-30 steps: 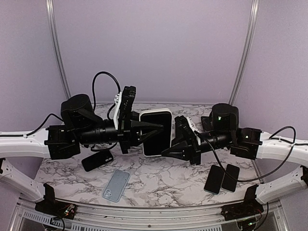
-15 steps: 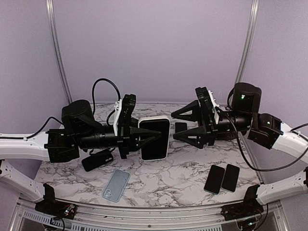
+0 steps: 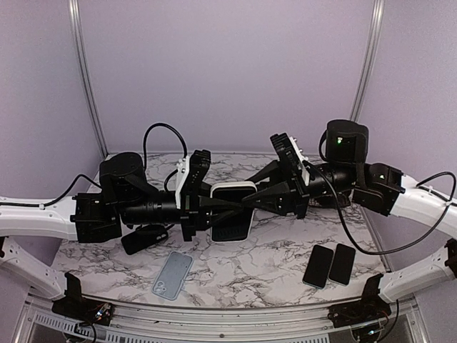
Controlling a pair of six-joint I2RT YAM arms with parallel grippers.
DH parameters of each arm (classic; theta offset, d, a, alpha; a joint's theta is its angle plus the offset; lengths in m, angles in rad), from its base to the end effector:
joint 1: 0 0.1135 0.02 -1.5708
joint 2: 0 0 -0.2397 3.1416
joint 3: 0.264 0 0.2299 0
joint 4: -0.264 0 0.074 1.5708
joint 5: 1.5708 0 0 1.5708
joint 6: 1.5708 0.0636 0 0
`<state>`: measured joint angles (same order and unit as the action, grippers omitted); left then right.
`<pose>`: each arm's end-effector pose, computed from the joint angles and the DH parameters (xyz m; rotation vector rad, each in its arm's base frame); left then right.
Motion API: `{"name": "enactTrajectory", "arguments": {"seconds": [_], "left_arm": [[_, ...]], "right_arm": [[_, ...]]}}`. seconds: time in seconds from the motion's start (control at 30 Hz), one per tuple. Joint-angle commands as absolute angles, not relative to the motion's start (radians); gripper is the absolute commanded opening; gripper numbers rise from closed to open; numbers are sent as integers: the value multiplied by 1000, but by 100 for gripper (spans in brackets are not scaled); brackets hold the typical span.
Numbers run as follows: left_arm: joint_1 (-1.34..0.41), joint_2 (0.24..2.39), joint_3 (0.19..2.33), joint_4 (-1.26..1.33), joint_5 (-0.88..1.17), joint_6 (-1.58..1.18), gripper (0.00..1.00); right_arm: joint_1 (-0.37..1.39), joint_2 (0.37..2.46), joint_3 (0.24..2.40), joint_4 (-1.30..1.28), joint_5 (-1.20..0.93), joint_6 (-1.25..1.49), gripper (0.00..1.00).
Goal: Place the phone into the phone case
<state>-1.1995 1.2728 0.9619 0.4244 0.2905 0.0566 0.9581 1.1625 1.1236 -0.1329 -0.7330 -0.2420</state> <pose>0.0967 -0.2986 0.3471 1.1143 1.1030 -1.1280 0.1195 0.2441 0.3641 -1.4571 1.1271 1.1471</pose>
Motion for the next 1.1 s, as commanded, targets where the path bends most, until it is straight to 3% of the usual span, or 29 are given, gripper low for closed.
{"name": "enactTrajectory", "arguments": {"seconds": [0.0,0.07,0.3,0.33,0.4,0.43,0.47,0.53,0.73,0.8,0.9,0.93,0.97,1.03,1.07], "left_arm": [[-1207,1273,1009,463,309,74,0],[-1208,1279,1013,461,313,74,0],[-1210,1281,1013,457,296,79,0],[-1210,1282,1009,456,283,82,8],[-1210,1281,995,456,267,98,38],[-1210,1280,986,456,261,111,46],[-1210,1279,974,457,251,126,52],[-1210,1280,955,457,228,148,53],[-1212,1303,948,458,235,151,29],[-1216,1305,955,457,244,158,4],[-1221,1294,954,458,210,173,0],[-1222,1289,949,456,184,179,0],[-1223,1282,940,449,158,193,0],[-1223,1263,916,424,103,258,0],[-1224,1259,904,408,72,297,0]], "right_arm": [[972,1154,1163,-116,-766,-243,18],[978,1151,1157,-112,-766,-241,0],[980,1104,1117,-46,-763,-227,0],[980,1093,1110,-27,-766,-218,0],[979,1073,1103,7,-771,-205,0],[979,1064,1102,30,-773,-198,0],[979,1057,1101,41,-778,-195,0],[977,1043,1101,58,-787,-188,0],[973,1016,1083,102,-777,-169,0],[970,1018,1076,105,-775,-166,0],[963,1019,1092,26,-747,-199,0],[957,1017,1111,-54,-727,-238,2],[953,1012,1134,-137,-687,-282,23],[953,1000,1167,-261,-543,-341,73],[954,996,1174,-302,-480,-367,90]]}}
